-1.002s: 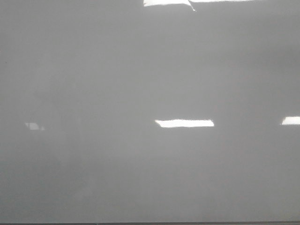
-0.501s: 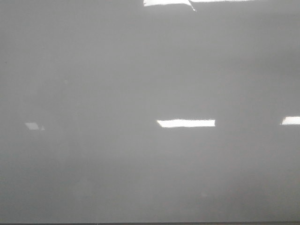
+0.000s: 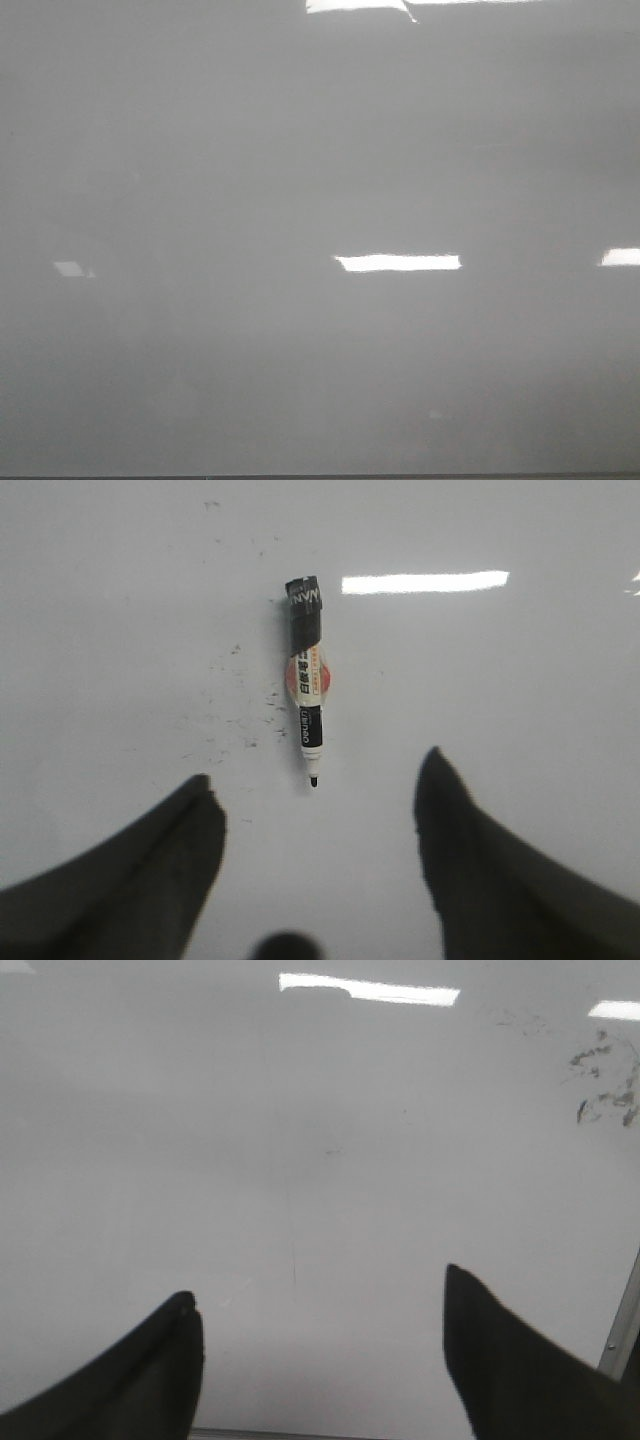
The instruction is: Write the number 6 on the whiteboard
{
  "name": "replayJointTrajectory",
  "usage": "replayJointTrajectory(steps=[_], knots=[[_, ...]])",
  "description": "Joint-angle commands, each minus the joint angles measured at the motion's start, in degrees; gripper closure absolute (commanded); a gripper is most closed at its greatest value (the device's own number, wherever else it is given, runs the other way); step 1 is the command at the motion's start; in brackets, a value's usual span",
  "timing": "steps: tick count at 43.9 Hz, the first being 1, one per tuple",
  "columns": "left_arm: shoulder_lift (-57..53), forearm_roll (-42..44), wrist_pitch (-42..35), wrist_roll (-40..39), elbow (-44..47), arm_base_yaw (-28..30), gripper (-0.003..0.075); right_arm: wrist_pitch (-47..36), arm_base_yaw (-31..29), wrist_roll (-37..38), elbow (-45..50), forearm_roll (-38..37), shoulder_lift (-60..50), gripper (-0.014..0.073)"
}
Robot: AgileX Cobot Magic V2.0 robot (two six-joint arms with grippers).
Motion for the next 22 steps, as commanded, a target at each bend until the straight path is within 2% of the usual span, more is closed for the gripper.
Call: replayJointTrajectory(steps=[1,10,22], knots=[[2.3,0.3,-4.5,-0.3,-1.8,-0.4,0.0119,-3.4,0.1,-0.5,-1.9,0.1,0.3,-0.0007],[12.5,1.0,-0.1,-0.3,-5.6,-0.4,0.0122,-3.8,0.1,-0.5,-1.9,0.1,0.3,-0.0007],[27.4,0.5,-2.6,-0.3,-9.5,-0.4,0.0122,-3.8,0.1,-0.5,-1.9,0.1,0.3,-0.0007]])
